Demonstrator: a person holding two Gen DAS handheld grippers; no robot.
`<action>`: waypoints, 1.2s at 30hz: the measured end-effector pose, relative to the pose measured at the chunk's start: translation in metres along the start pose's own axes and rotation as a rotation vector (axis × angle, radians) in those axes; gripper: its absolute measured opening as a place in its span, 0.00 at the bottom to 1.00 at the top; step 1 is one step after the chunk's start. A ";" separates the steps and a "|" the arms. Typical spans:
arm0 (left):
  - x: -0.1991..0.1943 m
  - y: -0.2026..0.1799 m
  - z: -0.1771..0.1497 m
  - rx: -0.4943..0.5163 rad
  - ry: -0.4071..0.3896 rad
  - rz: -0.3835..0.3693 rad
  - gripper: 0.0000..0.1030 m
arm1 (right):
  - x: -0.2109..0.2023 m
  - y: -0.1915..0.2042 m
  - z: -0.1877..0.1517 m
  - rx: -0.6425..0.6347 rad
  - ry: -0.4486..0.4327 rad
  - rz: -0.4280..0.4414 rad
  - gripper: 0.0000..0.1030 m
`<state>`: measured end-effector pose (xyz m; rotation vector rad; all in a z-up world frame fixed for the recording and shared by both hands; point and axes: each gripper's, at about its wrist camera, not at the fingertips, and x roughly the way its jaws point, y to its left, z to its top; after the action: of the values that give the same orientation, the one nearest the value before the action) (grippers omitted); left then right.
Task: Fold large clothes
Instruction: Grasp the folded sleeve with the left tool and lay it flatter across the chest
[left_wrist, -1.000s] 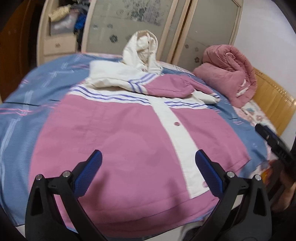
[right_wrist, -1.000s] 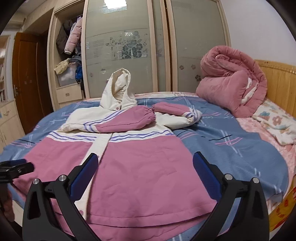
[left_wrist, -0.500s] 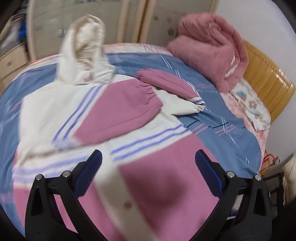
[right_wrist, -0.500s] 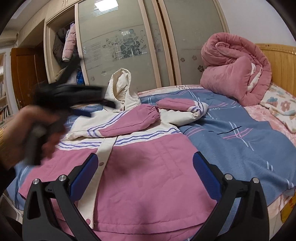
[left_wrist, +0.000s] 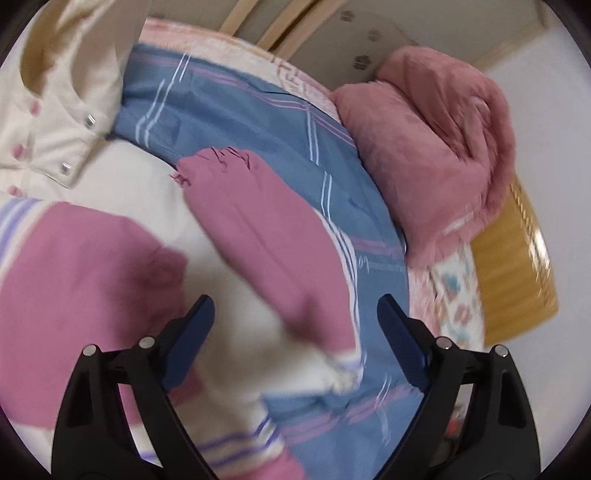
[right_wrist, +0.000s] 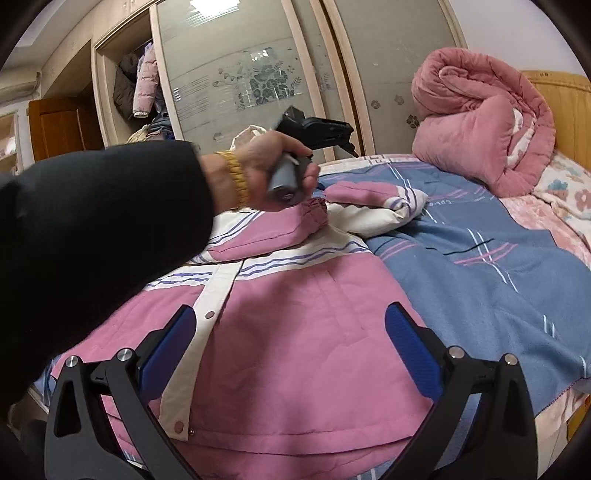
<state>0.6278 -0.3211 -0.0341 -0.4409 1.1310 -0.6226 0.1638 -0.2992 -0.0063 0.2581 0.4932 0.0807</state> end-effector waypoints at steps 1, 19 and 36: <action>0.011 0.004 0.004 -0.027 0.007 -0.008 0.86 | 0.000 -0.003 0.000 0.008 0.000 0.002 0.99; 0.004 -0.083 -0.001 0.462 -0.380 0.199 0.07 | 0.018 -0.006 0.000 0.024 0.052 -0.002 0.99; -0.197 0.006 -0.128 0.654 -0.671 0.723 0.07 | 0.050 0.034 -0.012 -0.027 0.121 0.026 0.99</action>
<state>0.4532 -0.1888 0.0516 0.3181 0.3412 -0.1431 0.2014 -0.2566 -0.0304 0.2340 0.6085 0.1285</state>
